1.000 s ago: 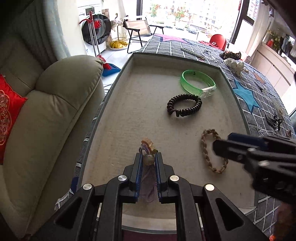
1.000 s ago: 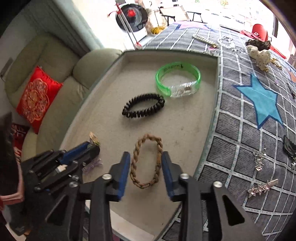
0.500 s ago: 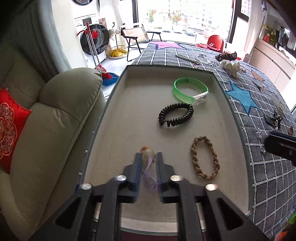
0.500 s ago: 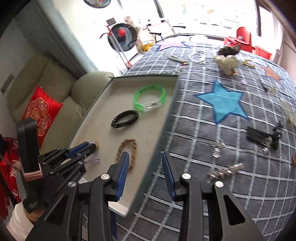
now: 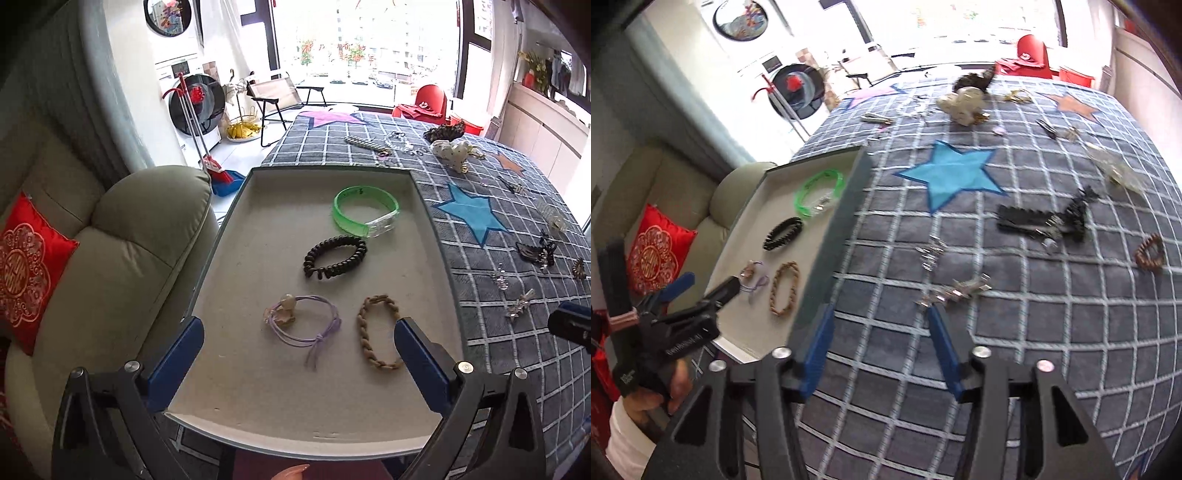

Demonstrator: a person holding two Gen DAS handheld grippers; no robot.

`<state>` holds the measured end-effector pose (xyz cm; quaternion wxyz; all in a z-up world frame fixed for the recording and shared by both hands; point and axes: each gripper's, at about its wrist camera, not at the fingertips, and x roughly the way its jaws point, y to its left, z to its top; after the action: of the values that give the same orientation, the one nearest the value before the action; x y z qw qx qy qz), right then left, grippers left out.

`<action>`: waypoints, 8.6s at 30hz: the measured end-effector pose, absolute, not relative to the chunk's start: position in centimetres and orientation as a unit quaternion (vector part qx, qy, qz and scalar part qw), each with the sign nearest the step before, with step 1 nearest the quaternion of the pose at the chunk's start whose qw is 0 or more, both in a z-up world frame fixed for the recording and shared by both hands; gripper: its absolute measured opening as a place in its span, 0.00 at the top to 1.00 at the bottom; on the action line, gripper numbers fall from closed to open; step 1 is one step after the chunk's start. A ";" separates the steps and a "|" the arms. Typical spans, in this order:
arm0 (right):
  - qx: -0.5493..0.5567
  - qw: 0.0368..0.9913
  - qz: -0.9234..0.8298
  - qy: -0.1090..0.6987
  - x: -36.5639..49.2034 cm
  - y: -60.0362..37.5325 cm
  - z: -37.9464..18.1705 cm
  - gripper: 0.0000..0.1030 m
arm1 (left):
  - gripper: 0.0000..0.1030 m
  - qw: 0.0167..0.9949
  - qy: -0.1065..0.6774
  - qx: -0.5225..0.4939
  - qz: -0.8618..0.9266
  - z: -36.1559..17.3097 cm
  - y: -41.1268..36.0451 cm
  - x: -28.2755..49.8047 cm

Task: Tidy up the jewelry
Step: 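Move both tools back over the remaining jewelry, then grasp the silver charm with the left tool while the right tool grasps the black hair clip, then carry the charm and clip into the tray and open both tools to release them, then move both tools back over the bedspread toward the next items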

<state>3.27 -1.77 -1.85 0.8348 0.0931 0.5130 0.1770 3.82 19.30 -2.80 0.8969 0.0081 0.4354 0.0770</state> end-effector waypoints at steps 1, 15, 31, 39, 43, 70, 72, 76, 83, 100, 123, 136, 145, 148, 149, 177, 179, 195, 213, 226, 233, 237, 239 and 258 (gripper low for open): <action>0.096 0.835 0.171 0.514 3.1 -2.4 -2.0 0.36 | 0.00 0.898 0.434 0.011 0.074 -2.6 18.9 3.7; 0.138 0.837 0.107 0.518 1.6 -10.5 -3.6 0.22 | 0.00 0.908 0.417 0.040 0.016 0.5 11.9 3.1; 0.139 0.847 0.078 0.507 2.4 -15.9 -3.9 0.22 | 0.00 0.887 0.455 0.056 -0.049 -0.8 4.0 5.8; 0.122 0.850 0.080 0.506 3.9 -16.2 -4.2 0.22 | 0.00 0.876 0.478 0.060 -0.034 -2.9 2.6 8.8; 0.121 0.850 0.076 0.506 5.1 -16.3 -4.6 0.22 | 0.01 0.869 0.492 0.049 -0.030 -4.0 2.5 10.1; -0.033 0.872 0.059 0.484 13.7 -13.0 -7.3 0.42 | 0.38 0.846 0.528 0.047 -0.060 -7.6 1.0 13.1; -0.030 0.874 0.058 0.481 13.8 -13.0 -7.3 0.47 | 0.40 0.846 0.526 0.052 -0.065 -7.6 0.7 12.8; -0.020 0.876 0.054 0.479 14.1 -13.1 -7.1 0.69 | 0.65 0.845 0.525 0.055 -0.087 -7.4 -0.1 12.5; 0.014 0.875 0.056 0.481 13.1 -14.1 -6.8 0.78 | 0.85 0.846 0.517 0.062 -0.115 -7.3 -1.0 11.7; 0.085 0.858 0.082 0.501 6.7 -15.0 -5.6 0.78 | 0.85 0.866 0.486 0.013 -0.121 -4.1 1.5 7.8; 0.054 0.856 0.122 0.500 3.4 -8.1 -2.6 0.78 | 0.85 0.887 0.447 -0.033 -0.108 -1.6 7.6 3.2; 0.023 0.853 0.175 0.491 5.1 -0.9 -0.3 0.78 | 0.85 0.899 0.430 -0.064 -0.053 -0.7 14.8 3.3; -0.009 0.850 0.220 0.479 7.7 4.7 1.6 0.78 | 0.85 0.907 0.415 -0.067 -0.010 0.3 19.7 5.4; -0.014 0.846 0.235 0.478 9.0 6.5 1.9 0.78 | 0.85 0.906 0.416 -0.074 0.000 0.3 21.1 6.6; -0.016 0.844 0.239 0.479 9.4 7.1 2.0 0.78 | 0.85 0.906 0.417 -0.075 0.002 0.2 21.3 7.0; -0.022 0.802 0.265 0.535 19.8 14.9 -5.1 0.78 | 0.85 0.863 0.501 -0.054 0.040 -7.3 24.3 17.7; -0.021 0.800 0.267 0.537 20.0 15.0 -5.3 0.78 | 0.85 0.861 0.504 -0.056 0.043 -7.6 24.4 17.8; 0.006 0.788 0.269 0.554 20.8 14.7 -6.0 0.63 | 0.85 0.857 0.510 -0.047 0.056 -7.7 24.2 18.0; 0.064 0.816 0.263 0.511 16.2 8.8 -1.4 0.51 | 0.83 0.856 0.509 -0.012 0.085 -7.4 23.7 17.3; 0.102 0.825 0.228 0.507 12.3 2.3 -1.1 0.49 | 0.00 0.876 0.472 0.032 0.097 -5.0 21.7 15.7; 0.119 0.827 0.197 0.513 10.0 -1.2 -1.8 0.35 | 0.00 0.884 0.458 0.032 0.091 -3.4 20.5 13.3; 0.129 0.829 0.185 0.512 8.3 -3.2 -2.0 0.22 | 0.00 0.889 0.450 0.032 0.079 -2.2 19.0 11.6; 0.133 0.829 0.181 0.513 7.5 -4.2 -2.1 0.22 | 0.00 0.892 0.447 0.030 0.065 -1.5 17.9 10.6; 0.204 0.829 0.097 0.511 0.1 -15.7 -4.0 0.00 | 0.00 0.896 0.437 0.072 -0.029 0.0 5.9 3.8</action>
<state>0.10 -15.67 -3.98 0.8291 0.2041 0.5114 0.0966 3.84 5.87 0.01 0.8959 0.0721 0.4375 -0.0286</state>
